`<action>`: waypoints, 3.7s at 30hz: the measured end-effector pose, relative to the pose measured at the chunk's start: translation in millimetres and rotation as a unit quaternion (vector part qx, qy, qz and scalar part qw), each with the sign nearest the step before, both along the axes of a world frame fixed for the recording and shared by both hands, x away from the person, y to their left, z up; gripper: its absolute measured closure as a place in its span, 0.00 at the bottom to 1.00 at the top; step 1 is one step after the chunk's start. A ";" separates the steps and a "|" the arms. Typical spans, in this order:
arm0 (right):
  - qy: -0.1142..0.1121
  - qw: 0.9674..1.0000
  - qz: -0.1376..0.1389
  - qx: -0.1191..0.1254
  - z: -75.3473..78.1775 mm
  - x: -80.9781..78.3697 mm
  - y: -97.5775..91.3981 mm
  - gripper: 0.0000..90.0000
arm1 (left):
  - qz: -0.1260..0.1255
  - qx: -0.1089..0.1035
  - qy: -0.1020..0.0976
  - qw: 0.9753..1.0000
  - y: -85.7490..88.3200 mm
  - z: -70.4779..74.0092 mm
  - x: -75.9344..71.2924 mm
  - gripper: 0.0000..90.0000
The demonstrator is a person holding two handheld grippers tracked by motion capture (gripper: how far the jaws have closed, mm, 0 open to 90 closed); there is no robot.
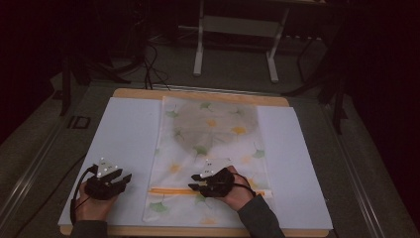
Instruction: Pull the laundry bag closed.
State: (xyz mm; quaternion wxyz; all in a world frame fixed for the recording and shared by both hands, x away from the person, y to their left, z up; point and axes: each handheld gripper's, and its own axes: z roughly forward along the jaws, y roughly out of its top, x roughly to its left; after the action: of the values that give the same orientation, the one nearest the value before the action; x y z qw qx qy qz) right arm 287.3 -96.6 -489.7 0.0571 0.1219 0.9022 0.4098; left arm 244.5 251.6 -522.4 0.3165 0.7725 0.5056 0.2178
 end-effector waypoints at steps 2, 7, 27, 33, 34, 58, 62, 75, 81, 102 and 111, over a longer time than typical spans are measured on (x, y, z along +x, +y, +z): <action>0.000 1.000 0.011 -0.004 -0.9 -1.7 7.4 0.77 | 0.000 0.001 0.002 1.000 -0.5 -0.9 0.5 0.65; 0.003 1.000 0.017 -0.001 -3.3 -0.4 17.3 0.74 | -0.002 0.004 0.003 1.000 -1.5 -1.1 0.5 0.64; 0.012 0.999 0.035 0.015 -11.3 0.1 52.9 0.70 | -0.013 0.010 0.013 1.000 -5.1 -3.5 1.2 0.63; 0.014 0.999 0.031 0.020 -12.4 1.0 63.0 0.68 | -0.013 0.008 0.013 1.000 -5.0 -3.7 1.1 0.63; 0.016 0.999 0.030 0.021 -12.9 0.9 64.2 0.68 | -0.013 0.009 0.014 1.000 -5.1 -3.7 1.0 0.63; 0.000 1.000 0.022 0.003 -24.4 4.7 113.0 0.63 | -0.010 0.011 0.011 1.000 -4.8 -4.1 0.1 0.64; 0.000 1.000 0.018 0.000 -24.6 7.8 117.3 0.64 | -0.009 0.010 0.011 1.000 -3.3 -3.6 -0.2 0.64; 0.021 0.997 0.072 0.011 -22.6 10.2 127.4 0.73 | -0.007 0.011 0.011 1.000 -1.9 -3.2 -0.6 0.64; 0.030 0.994 0.101 0.005 -26.5 9.5 133.0 0.66 | -0.006 0.012 0.012 1.000 -1.7 -3.5 -0.6 0.64; 0.020 0.990 0.132 -0.053 -33.9 13.2 141.7 0.72 | -0.004 0.011 0.011 1.000 -1.1 -3.3 -1.3 0.64; 0.018 0.989 0.129 -0.073 -34.6 14.8 135.7 0.82 | -0.003 0.011 0.010 1.000 -0.6 -3.2 -1.5 0.63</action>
State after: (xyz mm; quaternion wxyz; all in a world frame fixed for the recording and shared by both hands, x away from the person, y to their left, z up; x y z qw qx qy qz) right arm 302.1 39.1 -524.3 -0.0042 0.0075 0.9389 0.3442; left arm 243.0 251.0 -525.5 0.3036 0.7797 0.5038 0.2148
